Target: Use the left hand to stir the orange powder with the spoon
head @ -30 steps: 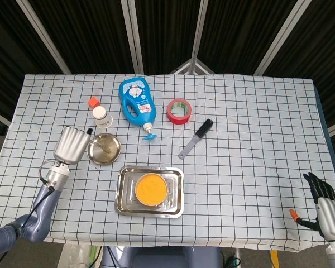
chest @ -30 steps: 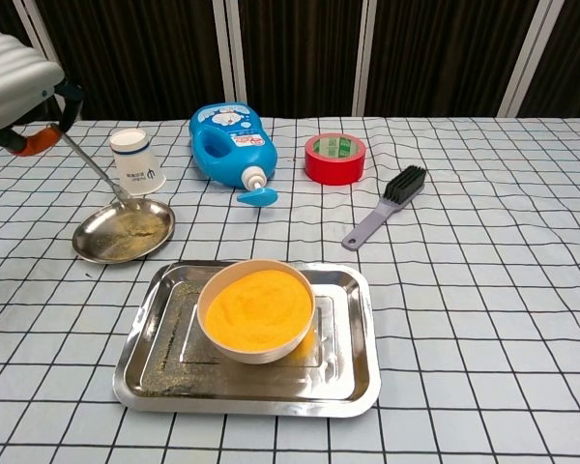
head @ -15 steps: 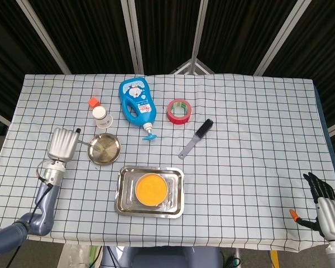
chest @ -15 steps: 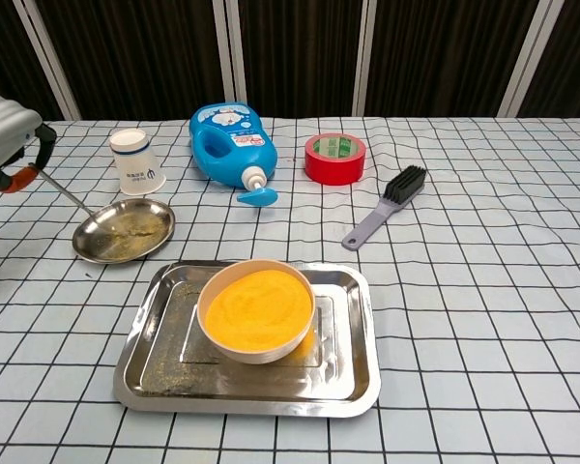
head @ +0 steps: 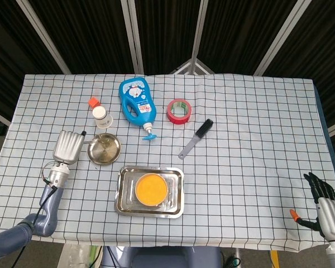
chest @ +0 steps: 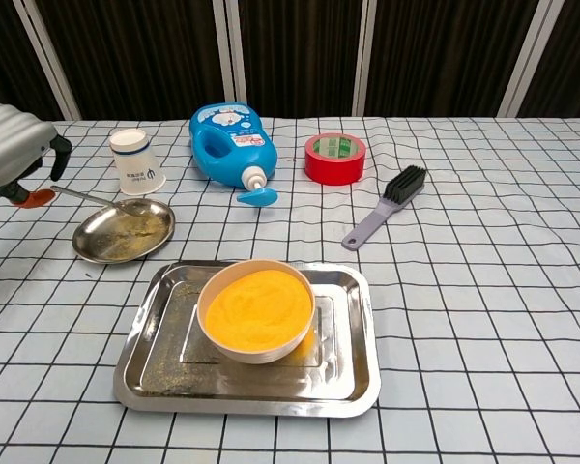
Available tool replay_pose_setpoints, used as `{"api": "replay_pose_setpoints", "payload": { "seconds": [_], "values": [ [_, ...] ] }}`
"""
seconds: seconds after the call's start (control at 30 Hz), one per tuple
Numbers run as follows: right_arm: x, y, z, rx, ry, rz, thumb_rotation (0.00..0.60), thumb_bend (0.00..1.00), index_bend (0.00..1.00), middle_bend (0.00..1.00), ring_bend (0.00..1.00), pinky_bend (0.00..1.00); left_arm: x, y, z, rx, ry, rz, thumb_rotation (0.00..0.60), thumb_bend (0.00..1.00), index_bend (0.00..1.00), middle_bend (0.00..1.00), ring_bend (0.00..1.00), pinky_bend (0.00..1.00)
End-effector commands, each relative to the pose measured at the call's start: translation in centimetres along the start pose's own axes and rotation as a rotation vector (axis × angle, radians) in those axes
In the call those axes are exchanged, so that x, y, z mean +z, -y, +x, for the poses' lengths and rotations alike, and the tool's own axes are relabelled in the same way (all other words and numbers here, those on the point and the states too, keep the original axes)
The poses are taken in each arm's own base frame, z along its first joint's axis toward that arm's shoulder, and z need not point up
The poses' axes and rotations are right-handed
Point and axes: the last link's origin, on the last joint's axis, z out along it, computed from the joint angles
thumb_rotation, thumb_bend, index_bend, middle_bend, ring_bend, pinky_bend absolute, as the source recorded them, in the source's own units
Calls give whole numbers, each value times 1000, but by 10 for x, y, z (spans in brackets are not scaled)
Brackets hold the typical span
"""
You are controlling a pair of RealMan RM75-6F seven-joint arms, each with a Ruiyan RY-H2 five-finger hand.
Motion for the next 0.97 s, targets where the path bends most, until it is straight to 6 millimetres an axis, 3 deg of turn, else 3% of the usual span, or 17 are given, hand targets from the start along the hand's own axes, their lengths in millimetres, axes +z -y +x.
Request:
{"api": "replay_pose_setpoints", "payload": {
  "seconds": [0.03, 0.27, 0.4, 0.47, 0.53, 0.63, 0.7, 0.73, 0.83, 0.97],
  "values": [
    [0, 0, 0, -1, 0, 1, 600, 311, 0, 0, 0, 0, -1, 7, 4, -13, -10, 2, 600, 244, 549, 884, 907, 967],
    [0, 1, 0, -3, 1, 2, 600, 312, 0, 0, 0, 0, -10, 23, 13, -46, -31, -2, 600, 174, 412, 840, 877, 961],
    [-1, 0, 0, -3, 0, 1, 600, 311, 0, 0, 0, 0, -20, 31, 19, -109, -45, 20, 600, 166, 383, 753, 799, 900],
    [-1, 0, 0, -4, -1, 0, 600, 312, 0, 0, 0, 0, -30, 36, 23, -173, -51, 38, 600, 165, 350, 647, 705, 806],
    [-1, -1, 0, -7, 2, -1, 600, 312, 0, 0, 0, 0, -44, 41, 28, -249, -54, 51, 600, 153, 284, 459, 535, 633],
    [0, -2, 1, -38, -2, 8, 600, 311, 0, 0, 0, 0, -69, 50, 36, -328, -48, 49, 600, 115, 161, 219, 304, 452],
    [0, -2, 2, -107, -19, 31, 600, 311, 0, 0, 0, 0, -89, 58, 43, -369, -41, 44, 600, 82, 84, 116, 190, 369],
    [0, -1, 3, -142, -36, 49, 600, 311, 0, 0, 0, 0, -108, 61, 45, -428, -13, 52, 600, 60, 44, 63, 131, 320],
    [-1, -1, 1, -159, -54, 58, 600, 311, 0, 0, 0, 0, -141, 69, 50, -486, 69, 46, 600, 29, 0, 0, 40, 219],
    [-1, -2, 1, -155, -60, 50, 600, 311, 0, 0, 0, 0, -175, 82, 55, -460, 93, 16, 600, 28, 0, 0, 9, 128]
  ]
}}
